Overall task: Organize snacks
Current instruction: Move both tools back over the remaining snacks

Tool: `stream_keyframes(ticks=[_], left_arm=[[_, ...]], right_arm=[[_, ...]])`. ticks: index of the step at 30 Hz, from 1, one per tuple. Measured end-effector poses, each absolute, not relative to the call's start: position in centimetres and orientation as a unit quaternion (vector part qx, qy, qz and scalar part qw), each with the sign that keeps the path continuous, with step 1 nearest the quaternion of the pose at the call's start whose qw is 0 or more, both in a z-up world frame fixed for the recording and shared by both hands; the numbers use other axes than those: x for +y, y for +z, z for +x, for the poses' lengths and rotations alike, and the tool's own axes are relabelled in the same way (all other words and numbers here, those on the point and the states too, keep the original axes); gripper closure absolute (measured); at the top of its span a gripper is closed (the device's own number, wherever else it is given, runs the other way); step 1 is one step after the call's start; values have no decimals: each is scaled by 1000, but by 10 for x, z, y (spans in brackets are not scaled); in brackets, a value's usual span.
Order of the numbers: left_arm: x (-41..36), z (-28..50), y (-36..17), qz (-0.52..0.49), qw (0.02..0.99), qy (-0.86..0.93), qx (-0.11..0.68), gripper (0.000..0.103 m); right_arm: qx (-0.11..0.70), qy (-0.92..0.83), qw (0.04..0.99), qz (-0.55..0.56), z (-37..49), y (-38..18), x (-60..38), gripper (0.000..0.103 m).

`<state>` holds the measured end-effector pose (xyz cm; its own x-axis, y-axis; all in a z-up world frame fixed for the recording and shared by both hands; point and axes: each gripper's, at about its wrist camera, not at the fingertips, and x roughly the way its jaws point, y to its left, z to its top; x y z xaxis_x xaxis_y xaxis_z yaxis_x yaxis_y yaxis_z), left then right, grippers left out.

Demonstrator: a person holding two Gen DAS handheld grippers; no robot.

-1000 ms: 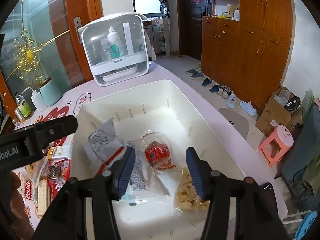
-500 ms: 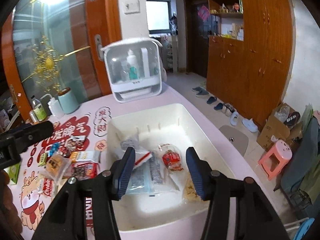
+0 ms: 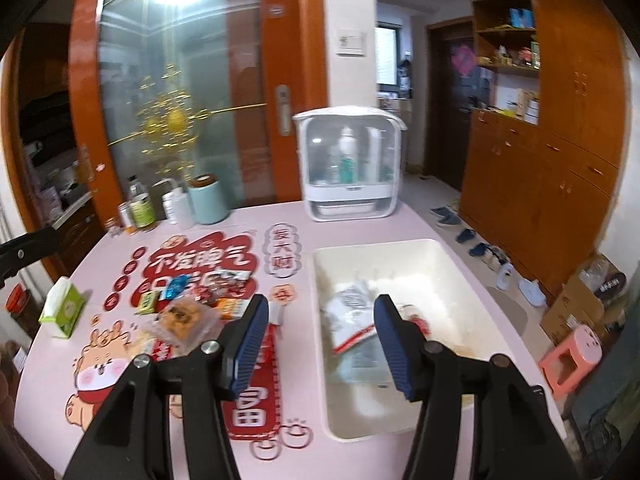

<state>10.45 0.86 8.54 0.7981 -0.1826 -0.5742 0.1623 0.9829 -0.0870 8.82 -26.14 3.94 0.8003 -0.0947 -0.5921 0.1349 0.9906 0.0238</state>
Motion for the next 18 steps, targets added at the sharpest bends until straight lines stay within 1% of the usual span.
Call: stream_keyframes(ticks=[4, 7, 12, 18], left_arm=[[37, 104, 73, -24, 948, -60, 311, 5], [53, 113, 53, -31, 943, -44, 329, 5], [73, 139, -2, -39, 920, -23, 389, 5], [81, 163, -68, -61, 886, -23, 460, 5]], right_arm=[[327, -27, 944, 25, 97, 29, -234, 47], [345, -6, 938, 20, 105, 17, -217, 47], [385, 26, 923, 19, 123, -15, -193, 47], [444, 61, 893, 18, 148, -71, -167, 47]])
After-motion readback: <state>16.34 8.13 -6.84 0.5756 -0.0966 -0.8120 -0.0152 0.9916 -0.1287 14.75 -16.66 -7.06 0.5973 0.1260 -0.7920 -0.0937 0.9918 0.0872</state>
